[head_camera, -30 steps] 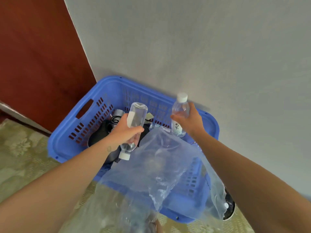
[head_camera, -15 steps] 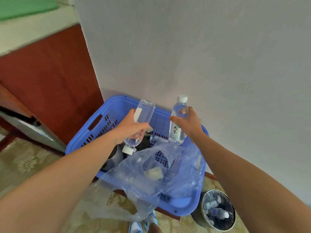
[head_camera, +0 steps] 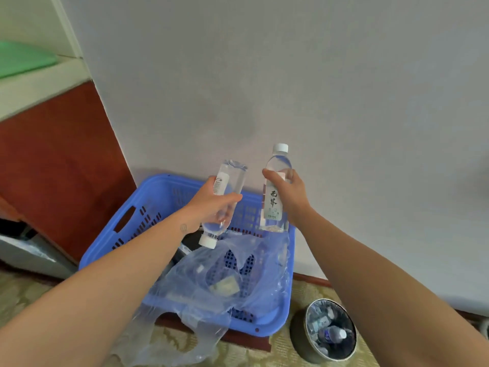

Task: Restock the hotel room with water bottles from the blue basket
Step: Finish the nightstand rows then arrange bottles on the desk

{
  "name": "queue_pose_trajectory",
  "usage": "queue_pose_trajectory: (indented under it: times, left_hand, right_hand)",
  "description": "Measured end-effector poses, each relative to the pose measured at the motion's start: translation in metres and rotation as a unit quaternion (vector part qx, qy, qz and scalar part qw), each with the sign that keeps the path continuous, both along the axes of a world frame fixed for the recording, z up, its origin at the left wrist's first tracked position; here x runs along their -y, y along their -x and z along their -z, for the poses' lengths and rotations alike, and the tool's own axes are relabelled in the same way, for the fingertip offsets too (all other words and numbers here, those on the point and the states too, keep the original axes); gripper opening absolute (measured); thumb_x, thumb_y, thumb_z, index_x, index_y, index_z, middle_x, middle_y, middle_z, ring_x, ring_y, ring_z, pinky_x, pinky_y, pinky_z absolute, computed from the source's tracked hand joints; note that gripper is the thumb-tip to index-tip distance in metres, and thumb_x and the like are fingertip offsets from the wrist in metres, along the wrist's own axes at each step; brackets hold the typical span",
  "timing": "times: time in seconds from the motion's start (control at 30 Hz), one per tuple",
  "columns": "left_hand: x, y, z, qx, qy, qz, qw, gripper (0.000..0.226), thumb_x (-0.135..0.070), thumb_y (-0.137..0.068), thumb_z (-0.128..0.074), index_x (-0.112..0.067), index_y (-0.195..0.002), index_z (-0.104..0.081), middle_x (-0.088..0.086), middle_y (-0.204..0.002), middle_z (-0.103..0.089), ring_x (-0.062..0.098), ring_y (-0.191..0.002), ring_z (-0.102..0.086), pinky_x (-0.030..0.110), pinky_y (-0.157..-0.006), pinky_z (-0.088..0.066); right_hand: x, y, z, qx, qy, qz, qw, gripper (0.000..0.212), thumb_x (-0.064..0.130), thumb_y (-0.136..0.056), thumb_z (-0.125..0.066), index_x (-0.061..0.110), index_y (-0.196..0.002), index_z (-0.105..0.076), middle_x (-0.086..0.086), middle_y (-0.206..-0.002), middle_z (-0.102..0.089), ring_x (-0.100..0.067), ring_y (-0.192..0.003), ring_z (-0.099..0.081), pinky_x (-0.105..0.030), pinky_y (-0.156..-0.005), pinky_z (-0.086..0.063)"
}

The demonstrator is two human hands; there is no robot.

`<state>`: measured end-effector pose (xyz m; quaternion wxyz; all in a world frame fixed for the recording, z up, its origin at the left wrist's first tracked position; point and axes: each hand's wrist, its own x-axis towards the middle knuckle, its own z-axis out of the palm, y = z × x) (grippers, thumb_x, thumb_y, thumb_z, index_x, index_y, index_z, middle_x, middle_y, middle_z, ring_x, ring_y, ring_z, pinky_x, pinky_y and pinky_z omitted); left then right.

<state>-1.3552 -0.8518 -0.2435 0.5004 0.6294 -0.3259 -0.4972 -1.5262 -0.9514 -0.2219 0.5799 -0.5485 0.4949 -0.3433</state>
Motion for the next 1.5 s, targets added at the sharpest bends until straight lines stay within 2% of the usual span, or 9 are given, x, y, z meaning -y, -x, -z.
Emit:
queue_pose_trajectory:
  times: [0.2, 0.37, 0.53, 0.67, 0.87, 1.1, 1.27, 1.4, 1.5]
  left_hand:
    - [0.024, 0.068, -0.032, -0.023, 0.029, 0.049, 0.998, 0.045, -0.025, -0.083, -0.076, -0.021, -0.119, -0.05, 0.008, -0.081, -0.065, 0.027, -0.075, -0.061, 0.04, -0.068, -0.053]
    - [0.043, 0.154, -0.058, -0.042, 0.042, 0.129, 0.99, 0.042, -0.032, -0.083, -0.075, -0.021, -0.115, -0.051, 0.005, -0.075, -0.069, 0.022, -0.064, -0.063, 0.04, -0.068, -0.054]
    - [0.045, 0.26, -0.07, -0.045, 0.058, 0.23, 0.97, 0.018, -0.026, -0.089, -0.069, -0.02, -0.103, -0.061, 0.003, -0.072, -0.07, 0.016, -0.06, -0.064, 0.033, -0.06, -0.055]
    - [0.037, 0.353, -0.075, -0.038, 0.064, 0.282, 0.957, 0.029, -0.031, -0.088, -0.07, -0.025, -0.113, -0.056, -0.002, -0.075, -0.073, 0.014, -0.068, -0.07, 0.034, -0.066, -0.058]
    - [0.008, 0.47, -0.086, -0.059, 0.069, 0.337, 0.937, 0.037, -0.032, -0.088, -0.069, -0.022, -0.12, -0.052, 0.004, -0.085, -0.071, 0.018, -0.074, -0.068, 0.033, -0.062, -0.055]
    - [-0.025, 0.571, -0.099, -0.093, 0.056, 0.395, 0.912, 0.05, -0.034, -0.089, -0.07, -0.012, -0.128, -0.05, 0.012, -0.094, -0.064, 0.021, -0.074, -0.063, 0.035, -0.065, -0.055]
    - [-0.048, 0.631, -0.104, -0.106, 0.051, 0.435, 0.893, 0.054, -0.036, -0.089, -0.069, -0.012, -0.132, -0.048, 0.014, -0.1, -0.062, 0.026, -0.085, -0.062, 0.037, -0.066, -0.054]
    - [-0.066, 0.666, -0.107, -0.143, 0.031, 0.463, 0.874, 0.043, -0.032, -0.089, -0.068, -0.012, -0.123, -0.052, 0.015, -0.098, -0.06, 0.024, -0.081, -0.062, 0.034, -0.062, -0.055]
    - [-0.071, 0.686, -0.107, -0.141, 0.04, 0.475, 0.868, 0.031, -0.027, -0.089, -0.068, -0.008, -0.113, -0.059, 0.012, -0.09, -0.064, 0.023, -0.077, -0.065, 0.038, -0.07, -0.058]
  right_hand:
    - [-0.003, 0.072, -0.025, 0.026, -0.011, 0.047, 0.999, 0.059, 0.039, -0.071, -0.08, 0.004, -0.112, -0.058, -0.027, -0.107, -0.068, -0.034, -0.079, -0.066, -0.06, -0.084, -0.055]
    - [-0.01, 0.165, -0.047, 0.032, 0.005, 0.106, 0.994, 0.059, 0.033, -0.077, -0.079, -0.003, -0.117, -0.056, -0.026, -0.101, -0.065, -0.033, -0.081, -0.064, -0.065, -0.086, -0.052]
    - [-0.035, 0.279, -0.065, 0.019, 0.027, 0.177, 0.984, 0.055, 0.034, -0.08, -0.077, 0.0, -0.119, -0.057, -0.018, -0.096, -0.065, -0.032, -0.081, -0.065, -0.057, -0.087, -0.056]
    - [-0.068, 0.37, -0.074, 0.009, 0.042, 0.236, 0.971, 0.047, 0.036, -0.081, -0.075, 0.007, -0.114, -0.058, -0.012, -0.091, -0.066, -0.026, -0.077, -0.065, -0.038, -0.071, -0.057]
    - [-0.119, 0.483, -0.079, -0.022, 0.07, 0.303, 0.95, 0.04, 0.043, -0.082, -0.072, 0.014, -0.105, -0.058, -0.006, -0.087, -0.064, -0.019, -0.076, -0.065, -0.033, -0.068, -0.055]
    - [-0.178, 0.577, -0.085, -0.004, 0.071, 0.383, 0.921, 0.04, 0.048, -0.081, -0.073, 0.024, -0.108, -0.054, -0.008, -0.097, -0.067, -0.025, -0.089, -0.067, -0.043, -0.084, -0.057]
    - [-0.216, 0.623, -0.089, 0.015, 0.08, 0.435, 0.897, 0.047, 0.044, -0.079, -0.076, 0.019, -0.114, -0.058, -0.009, -0.098, -0.069, -0.032, -0.099, -0.068, -0.051, -0.091, -0.055]
    - [-0.243, 0.651, -0.09, 0.012, 0.083, 0.466, 0.881, 0.041, 0.044, -0.078, -0.076, 0.023, -0.109, -0.059, -0.011, -0.102, -0.07, -0.027, -0.094, -0.068, -0.047, -0.088, -0.056]
    - [-0.258, 0.669, -0.091, 0.02, 0.082, 0.485, 0.87, 0.048, 0.041, -0.078, -0.077, 0.017, -0.116, -0.058, -0.015, -0.106, -0.068, -0.03, -0.093, -0.067, -0.052, -0.09, -0.056]
